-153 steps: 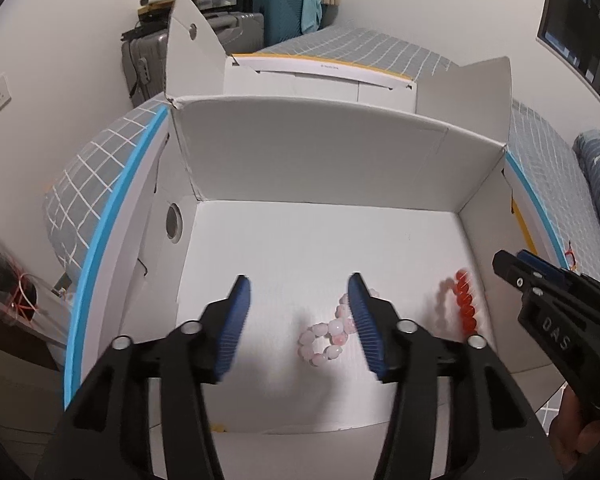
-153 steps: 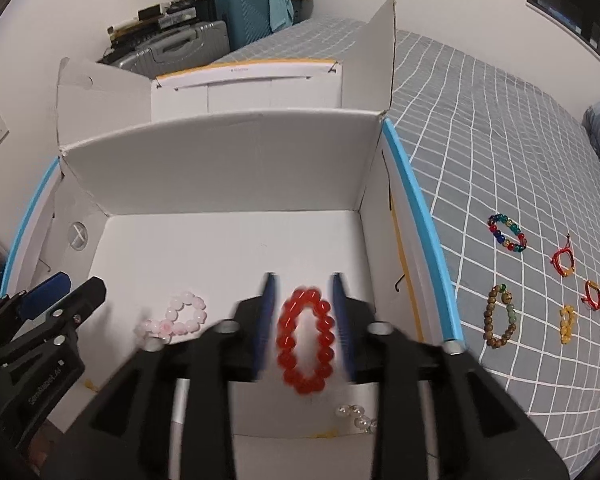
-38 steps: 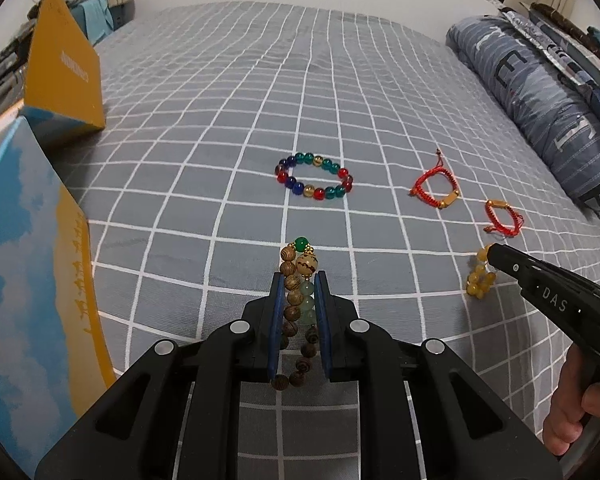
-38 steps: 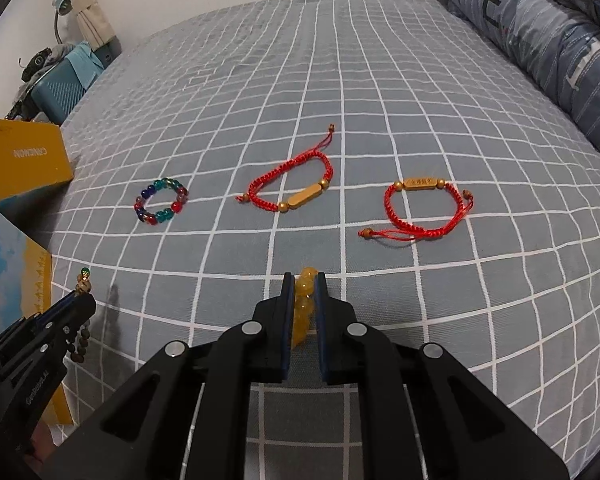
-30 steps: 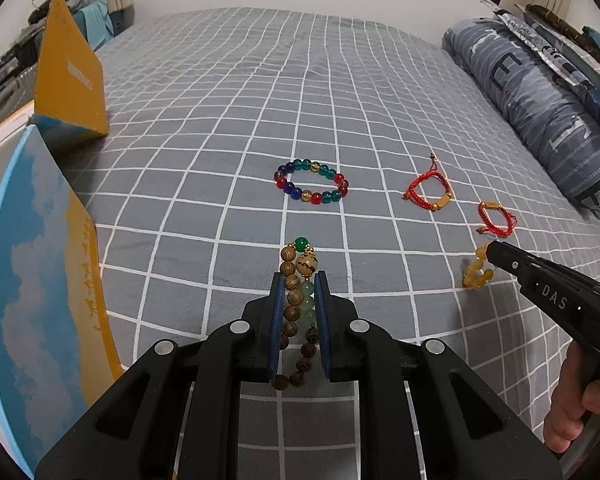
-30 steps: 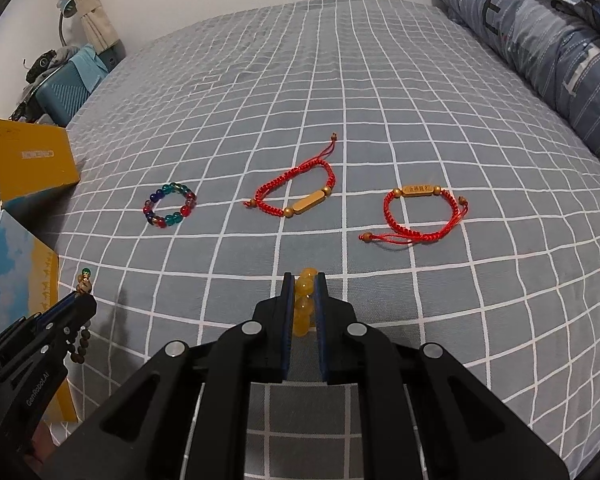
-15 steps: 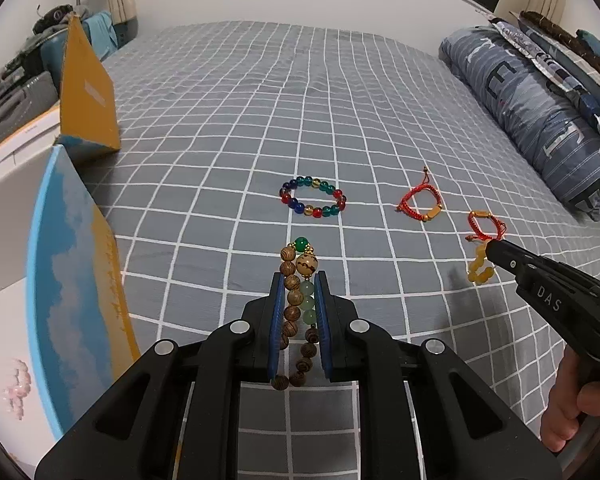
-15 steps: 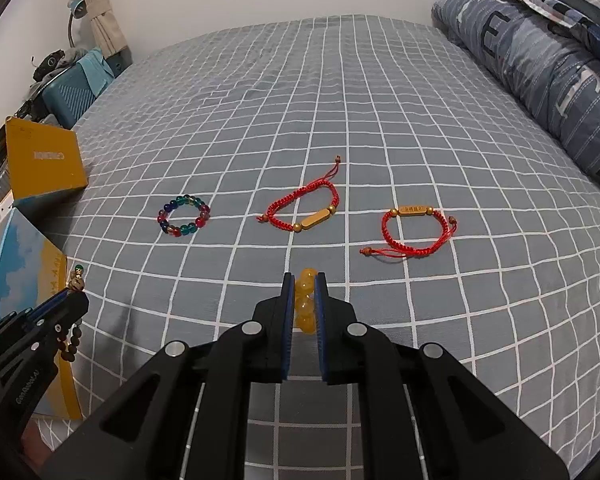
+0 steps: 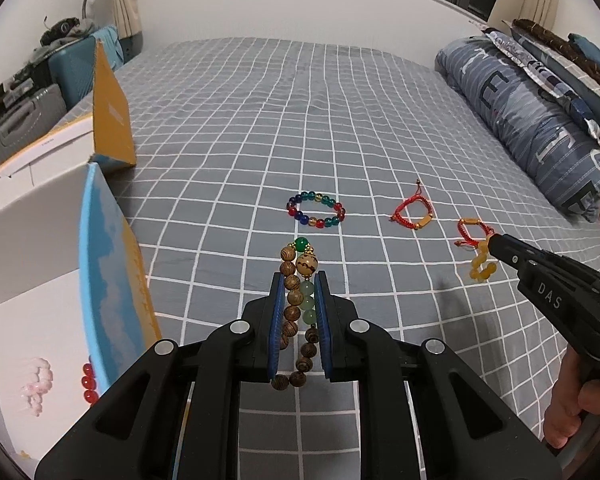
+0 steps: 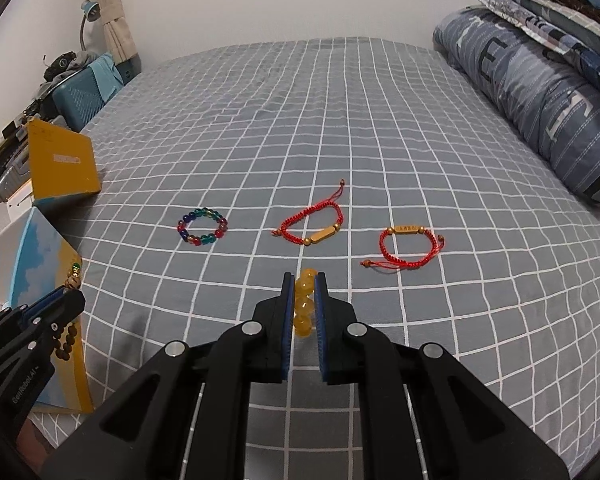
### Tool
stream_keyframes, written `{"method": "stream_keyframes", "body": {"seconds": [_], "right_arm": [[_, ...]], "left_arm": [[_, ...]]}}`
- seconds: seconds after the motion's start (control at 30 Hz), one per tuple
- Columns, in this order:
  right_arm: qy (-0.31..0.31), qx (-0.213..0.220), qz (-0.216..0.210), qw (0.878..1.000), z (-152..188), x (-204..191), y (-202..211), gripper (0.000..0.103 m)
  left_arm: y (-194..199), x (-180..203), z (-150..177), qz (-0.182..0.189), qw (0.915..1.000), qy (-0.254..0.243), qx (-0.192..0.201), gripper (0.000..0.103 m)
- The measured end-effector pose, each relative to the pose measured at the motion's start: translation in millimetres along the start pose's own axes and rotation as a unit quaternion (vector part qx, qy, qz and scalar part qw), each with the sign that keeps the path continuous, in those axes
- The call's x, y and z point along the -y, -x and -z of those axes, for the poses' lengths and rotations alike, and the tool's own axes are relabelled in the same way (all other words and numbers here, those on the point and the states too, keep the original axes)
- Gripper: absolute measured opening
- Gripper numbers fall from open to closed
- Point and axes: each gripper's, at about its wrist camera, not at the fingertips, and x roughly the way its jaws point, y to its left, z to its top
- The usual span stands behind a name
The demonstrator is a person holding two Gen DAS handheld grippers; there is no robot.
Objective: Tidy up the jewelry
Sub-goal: 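Lift both bracelets and carry them over the white box with both tools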
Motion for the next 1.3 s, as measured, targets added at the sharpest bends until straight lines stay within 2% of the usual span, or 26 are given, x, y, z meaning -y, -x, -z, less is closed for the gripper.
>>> {"method": "stream_keyframes", "body": {"seconds": [0.47,0.77,0.93,1.07,1.3], "right_arm": [[0.022,0.030,-0.002,0.999,-3,-25,40,0.009],[0.039,0.048,-0.021,0.998,-7,-55,65,0.009],[0.058,0.056,-0.040,0.996,-7,-83,74,0.009],[0.071,0.059,-0.056,0.994,-8,-108,76,0.009],[0.094,0.063,-0.094,0.989,-9,-165,78,0.009]], "left_arm": [[44,-11,0,-0.011,0.9995,0.001,0.028,0.015],[73,-38,0,-0.025,0.9987,0.019,0.040,0.015],[88,-61,3,-0.037,0.9976,0.032,0.048,0.015],[100,-84,7,-0.061,0.9954,0.044,0.059,0.015],[116,-123,16,-0.085,0.9917,0.071,0.065,0.015]]}}
